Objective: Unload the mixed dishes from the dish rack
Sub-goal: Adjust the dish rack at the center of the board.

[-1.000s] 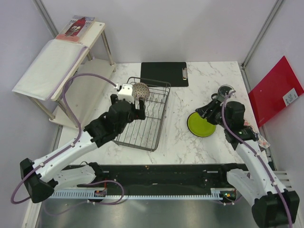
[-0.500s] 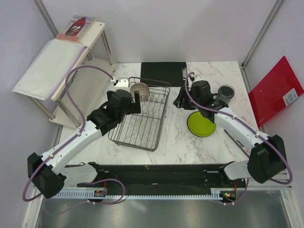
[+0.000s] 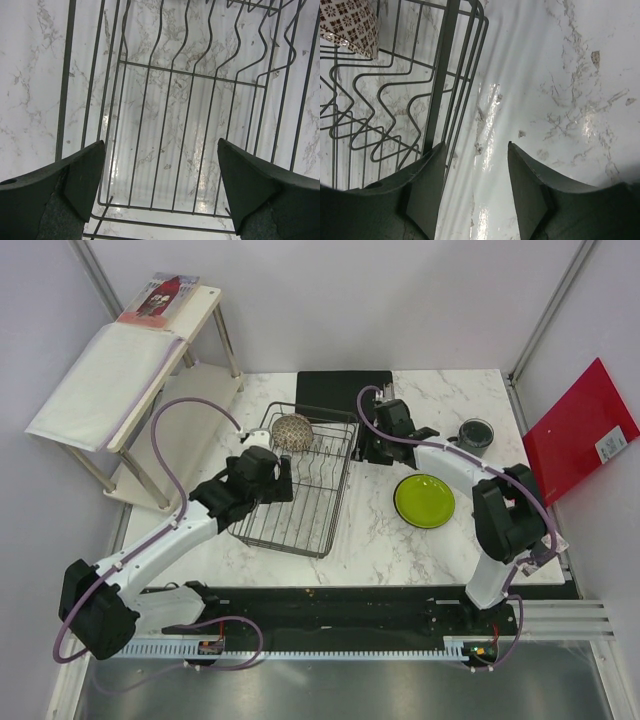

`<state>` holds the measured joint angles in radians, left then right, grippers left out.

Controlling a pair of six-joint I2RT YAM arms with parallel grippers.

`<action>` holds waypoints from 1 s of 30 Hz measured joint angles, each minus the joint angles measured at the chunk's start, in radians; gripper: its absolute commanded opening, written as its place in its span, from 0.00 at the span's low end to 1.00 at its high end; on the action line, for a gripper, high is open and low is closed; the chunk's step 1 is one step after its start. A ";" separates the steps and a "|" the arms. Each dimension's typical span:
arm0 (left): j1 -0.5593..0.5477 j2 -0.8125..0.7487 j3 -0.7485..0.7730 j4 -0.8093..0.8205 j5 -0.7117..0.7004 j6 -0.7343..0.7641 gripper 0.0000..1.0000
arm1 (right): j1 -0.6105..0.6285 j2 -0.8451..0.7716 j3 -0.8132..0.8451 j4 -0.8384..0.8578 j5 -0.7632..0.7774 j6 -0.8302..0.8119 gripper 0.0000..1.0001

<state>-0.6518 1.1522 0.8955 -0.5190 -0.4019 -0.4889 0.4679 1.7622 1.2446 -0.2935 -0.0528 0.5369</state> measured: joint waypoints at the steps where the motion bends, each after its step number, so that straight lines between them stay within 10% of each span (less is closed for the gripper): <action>1: 0.000 -0.002 -0.003 0.000 0.007 -0.002 0.99 | -0.001 0.015 0.012 0.001 -0.001 0.001 0.59; 17: 0.000 -0.026 -0.037 0.009 0.046 -0.015 0.99 | 0.000 0.152 0.191 -0.053 0.071 0.025 0.59; 30: 0.000 0.281 0.354 0.281 -0.018 0.530 1.00 | 0.021 -0.416 -0.054 0.015 0.094 0.088 0.59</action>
<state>-0.6518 1.4334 1.2499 -0.2379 -0.4198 0.0410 0.4892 1.3464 1.1908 -0.2787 0.0410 0.6247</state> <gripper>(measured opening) 0.993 0.600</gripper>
